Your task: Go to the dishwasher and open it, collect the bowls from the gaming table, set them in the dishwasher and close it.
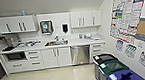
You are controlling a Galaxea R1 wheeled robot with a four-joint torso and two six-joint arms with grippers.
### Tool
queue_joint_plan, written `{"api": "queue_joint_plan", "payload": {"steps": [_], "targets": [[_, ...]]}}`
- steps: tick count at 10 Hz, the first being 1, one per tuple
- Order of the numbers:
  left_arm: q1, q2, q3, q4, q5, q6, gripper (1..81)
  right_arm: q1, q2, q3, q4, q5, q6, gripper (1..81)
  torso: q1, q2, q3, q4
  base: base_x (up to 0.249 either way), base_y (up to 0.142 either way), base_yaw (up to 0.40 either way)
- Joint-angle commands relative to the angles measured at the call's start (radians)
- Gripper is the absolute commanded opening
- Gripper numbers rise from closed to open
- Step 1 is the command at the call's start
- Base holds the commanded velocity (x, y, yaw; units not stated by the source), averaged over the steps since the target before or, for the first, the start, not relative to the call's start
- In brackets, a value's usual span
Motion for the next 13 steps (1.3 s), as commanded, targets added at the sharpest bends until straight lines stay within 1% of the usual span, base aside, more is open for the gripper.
{"api": "queue_joint_plan", "payload": {"steps": [1,9,13], "targets": [[-0.065,-0.016,0.008,-0.012,0.057,-0.001,81.1,0.049,-0.023,0.013,-0.013,-0.046,-0.004,81.1,0.000,0.000,0.000,0.000,0.135,0.000,0.000],[-0.065,-0.017,0.008,-0.012,0.059,-0.001,81.1,0.052,-0.020,0.014,-0.013,-0.046,-0.004,81.1,0.000,0.000,0.000,0.000,0.132,0.000,0.000],[-0.066,-0.017,0.008,-0.012,0.059,-0.001,81.1,0.055,-0.020,0.014,-0.013,-0.046,-0.004,81.1,0.001,0.000,0.000,0.000,0.107,0.000,0.000]]}}
